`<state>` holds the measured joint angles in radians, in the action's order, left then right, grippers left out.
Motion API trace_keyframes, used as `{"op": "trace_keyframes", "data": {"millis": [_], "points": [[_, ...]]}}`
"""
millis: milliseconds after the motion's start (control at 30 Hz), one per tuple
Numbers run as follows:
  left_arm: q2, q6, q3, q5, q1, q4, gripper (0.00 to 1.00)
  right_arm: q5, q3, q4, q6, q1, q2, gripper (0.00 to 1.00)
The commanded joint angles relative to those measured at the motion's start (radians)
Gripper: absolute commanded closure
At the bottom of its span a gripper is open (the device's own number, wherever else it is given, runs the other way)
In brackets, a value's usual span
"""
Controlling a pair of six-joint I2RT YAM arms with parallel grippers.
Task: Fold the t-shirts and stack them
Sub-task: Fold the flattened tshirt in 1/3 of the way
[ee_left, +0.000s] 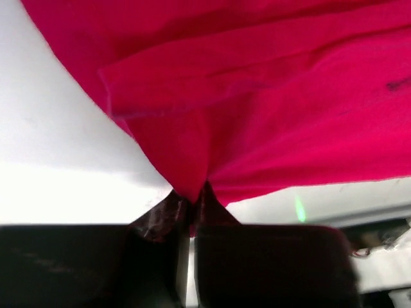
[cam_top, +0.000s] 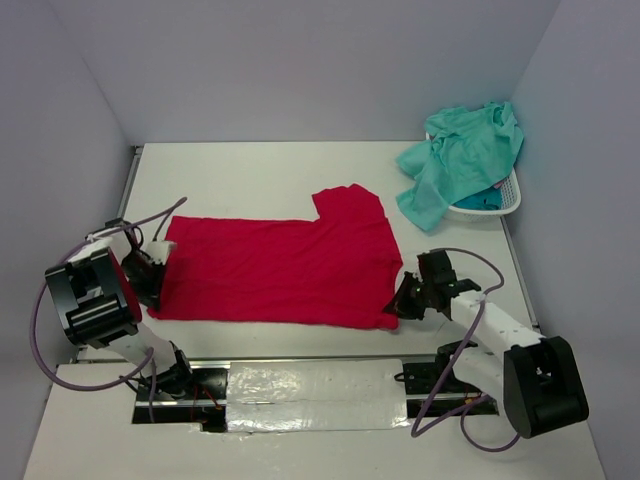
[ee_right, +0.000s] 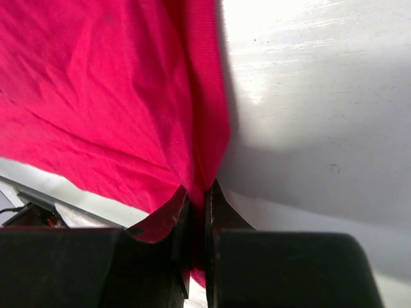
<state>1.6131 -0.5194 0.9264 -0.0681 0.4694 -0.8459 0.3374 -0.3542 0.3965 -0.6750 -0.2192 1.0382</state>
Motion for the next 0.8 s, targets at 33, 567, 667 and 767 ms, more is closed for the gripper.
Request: {"op": "trace_keyframes", "data": {"millis": [33, 567, 667, 767], "points": [[-0.048, -0.041, -0.017, 0.085, 0.014, -0.094, 0.58, 0.005, 0.000, 0.005, 0.021, 0.006, 0.051, 0.91], [-0.113, 0.131, 0.687, -0.117, -0.416, 0.074, 0.57, -0.184, -0.532, 0.173, 0.273, 0.055, 0.155, 0.97], [0.026, 0.162, 0.751, -0.188, -0.655, 0.012, 1.00, -0.126, -0.590, 0.114, 0.296, 0.055, 0.308, 0.65], [0.172, 0.191, 0.785, -0.284, -0.820, -0.001, 0.95, -0.107, -0.618, 0.065, 0.301, 0.054, 0.420, 0.52]]}}
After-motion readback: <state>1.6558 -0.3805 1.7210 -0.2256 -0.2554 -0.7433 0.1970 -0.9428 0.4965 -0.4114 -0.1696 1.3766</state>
